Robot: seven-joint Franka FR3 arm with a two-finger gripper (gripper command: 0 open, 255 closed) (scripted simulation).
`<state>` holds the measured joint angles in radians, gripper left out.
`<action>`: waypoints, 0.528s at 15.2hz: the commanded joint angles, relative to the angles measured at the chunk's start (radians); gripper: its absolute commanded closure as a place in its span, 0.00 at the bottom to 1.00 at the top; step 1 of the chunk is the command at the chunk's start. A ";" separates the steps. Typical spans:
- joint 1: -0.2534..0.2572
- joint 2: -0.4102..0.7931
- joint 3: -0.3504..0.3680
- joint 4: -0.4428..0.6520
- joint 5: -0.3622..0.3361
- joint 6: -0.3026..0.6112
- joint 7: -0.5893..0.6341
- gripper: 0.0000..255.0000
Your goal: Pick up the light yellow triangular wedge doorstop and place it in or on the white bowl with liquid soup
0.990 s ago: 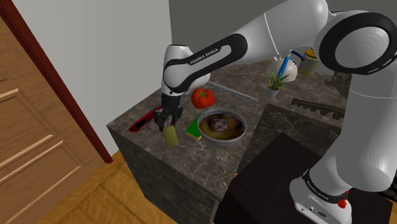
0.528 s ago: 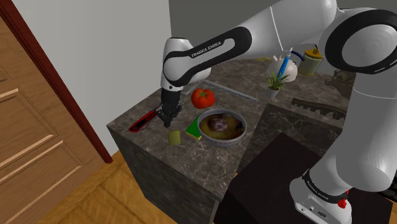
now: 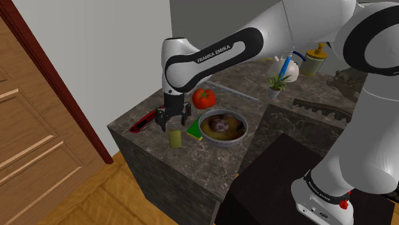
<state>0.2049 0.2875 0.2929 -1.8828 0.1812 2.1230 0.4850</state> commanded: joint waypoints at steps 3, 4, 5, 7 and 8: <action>0.025 0.002 -0.008 -0.030 -0.026 0.015 0.092 0.00; 0.026 0.008 -0.007 -0.036 -0.027 0.027 0.092 0.00; 0.028 0.014 -0.007 -0.042 -0.028 0.039 0.093 0.00; 0.032 0.027 -0.007 -0.053 -0.029 0.063 0.094 0.00; 0.033 0.030 -0.007 -0.056 -0.030 0.070 0.094 0.00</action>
<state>0.2371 0.3136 0.2865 -1.9326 0.1518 2.1819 0.5797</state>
